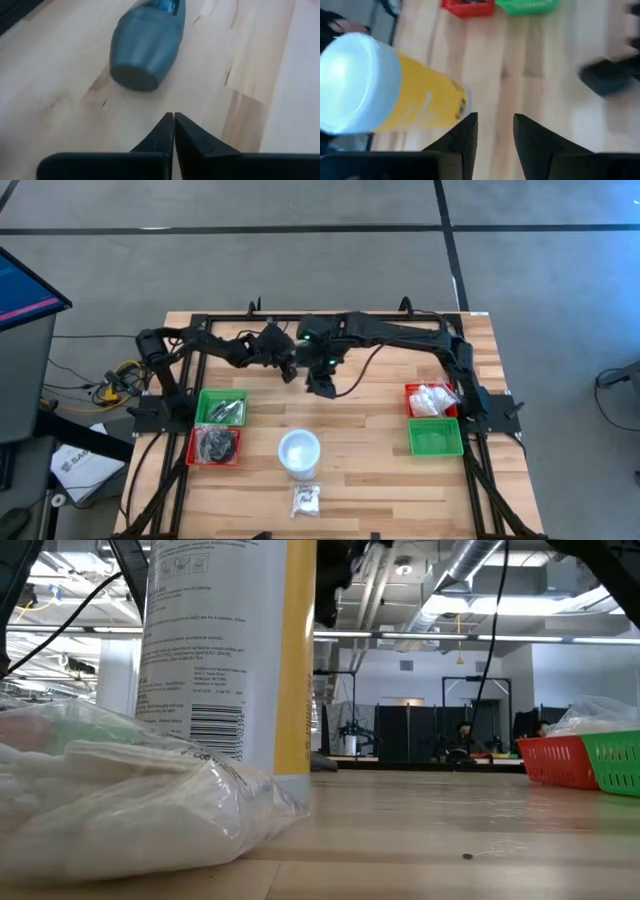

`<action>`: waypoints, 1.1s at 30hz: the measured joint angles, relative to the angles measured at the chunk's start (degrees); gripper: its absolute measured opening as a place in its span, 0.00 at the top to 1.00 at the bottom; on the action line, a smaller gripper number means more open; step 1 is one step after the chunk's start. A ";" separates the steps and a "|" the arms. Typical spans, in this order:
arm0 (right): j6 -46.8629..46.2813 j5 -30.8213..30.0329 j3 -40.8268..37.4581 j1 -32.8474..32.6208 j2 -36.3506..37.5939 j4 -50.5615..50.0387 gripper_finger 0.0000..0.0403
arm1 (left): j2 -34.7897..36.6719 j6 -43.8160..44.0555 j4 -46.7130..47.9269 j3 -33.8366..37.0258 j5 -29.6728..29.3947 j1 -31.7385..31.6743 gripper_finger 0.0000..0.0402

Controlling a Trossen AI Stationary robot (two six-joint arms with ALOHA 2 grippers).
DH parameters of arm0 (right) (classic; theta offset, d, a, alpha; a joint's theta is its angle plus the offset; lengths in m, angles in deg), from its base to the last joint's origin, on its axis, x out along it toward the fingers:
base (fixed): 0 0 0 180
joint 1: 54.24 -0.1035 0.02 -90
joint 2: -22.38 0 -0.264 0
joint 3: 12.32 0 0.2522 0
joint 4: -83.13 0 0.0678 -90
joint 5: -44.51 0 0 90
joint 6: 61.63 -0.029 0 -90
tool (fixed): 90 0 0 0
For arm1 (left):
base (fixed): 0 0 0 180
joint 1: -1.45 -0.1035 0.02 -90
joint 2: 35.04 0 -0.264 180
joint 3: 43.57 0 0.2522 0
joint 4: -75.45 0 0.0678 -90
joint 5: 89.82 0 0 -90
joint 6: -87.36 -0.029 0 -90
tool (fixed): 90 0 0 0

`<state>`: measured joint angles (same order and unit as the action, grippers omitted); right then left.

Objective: Pick & Place Travel size toiletries
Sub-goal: Put the bottom gray deodorant into the right green bin

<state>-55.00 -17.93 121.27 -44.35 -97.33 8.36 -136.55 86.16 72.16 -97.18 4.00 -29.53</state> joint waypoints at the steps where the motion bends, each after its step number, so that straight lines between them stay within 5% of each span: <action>1: -0.12 -1.58 0.50 -0.24 0.68 -2.10 0.71 | 0.23 0.03 0.17 0.38 0.00 0.02 0.99; 5: 0.15 -9.74 0.68 -1.41 6.29 -9.46 0.76 | 1.64 1.32 1.51 0.99 -0.23 0.31 0.99; 19: -3.84 -17.17 0.66 -2.25 21.86 -21.10 0.84 | 20.99 2.24 14.87 -1.92 0.52 1.71 0.81; 33: -0.55 -17.63 0.64 -1.95 24.49 -26.41 0.84 | 6.56 2.92 36.98 -22.36 -0.39 1.46 0.55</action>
<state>-55.55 -35.56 121.91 -46.30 -72.84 -18.05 -129.99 89.08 109.13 -119.55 3.60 -28.07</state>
